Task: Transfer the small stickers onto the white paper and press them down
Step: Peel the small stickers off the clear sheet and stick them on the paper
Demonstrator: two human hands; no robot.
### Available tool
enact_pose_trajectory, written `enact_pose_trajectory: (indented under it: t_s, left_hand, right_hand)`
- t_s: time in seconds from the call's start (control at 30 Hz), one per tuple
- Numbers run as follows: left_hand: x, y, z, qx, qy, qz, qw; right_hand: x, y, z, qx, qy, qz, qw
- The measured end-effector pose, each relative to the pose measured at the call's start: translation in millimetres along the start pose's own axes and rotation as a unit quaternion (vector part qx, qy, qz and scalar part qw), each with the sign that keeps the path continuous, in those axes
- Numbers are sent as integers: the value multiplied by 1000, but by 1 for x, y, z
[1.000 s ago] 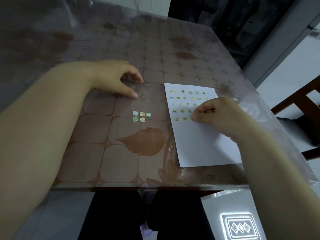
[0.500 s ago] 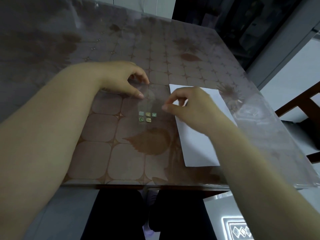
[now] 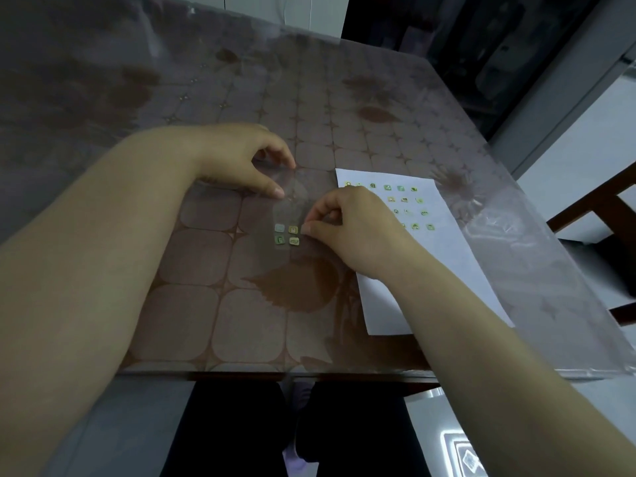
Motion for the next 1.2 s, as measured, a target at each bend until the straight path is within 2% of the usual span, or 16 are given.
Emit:
enact_pose_trajectory:
  t_s: [0.13, 0.2, 0.3, 0.4, 0.63, 0.9, 1.03, 1.13, 1.2]
  left_hand:
    - [1, 1, -1, -1, 4, 1, 1000]
    - [1, 0, 0, -2, 2, -1, 1000]
    - [1, -1, 1, -5, -4, -4, 1000]
    - [1, -1, 0, -6, -2, -6, 1000]
    - [1, -2, 1, -9, -2, -9, 1000]
    - [1, -2, 0, -11, 2, -9, 1000]
    - [1, -2, 0, -10, 4, -9, 1000]
    - [1, -3, 1, -12, 1, -10, 1000]
    - [1, -3, 1, -11, -1, -7, 1000]
  right_hand:
    - [-8, 5, -27, 13, 17, -19, 1000]
    - [-15, 22, -62, 23, 43, 4, 999]
    - [-27, 56, -91, -7, 24, 60, 998]
    - [-31, 79, -86, 7, -3, 99, 995]
    - [-28, 85, -80, 33, 13, 108, 994]
    - [-28, 81, -78, 11, 23, 104, 994]
    - [-22, 87, -84, 5, 19, 134, 991]
    - [-16, 91, -88, -28, 3, 162, 986]
    - [-13, 84, -88, -51, 8, 143, 988]
Point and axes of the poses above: each hand's wrist, its own x-axis towards the middle knuckle, its own z-axis out of the palm, y = z × x, the point moved 7 cm from there along x, towards the middle knuckle, and after that the axes turned 5 degrees about x, right-handed, at the moved point
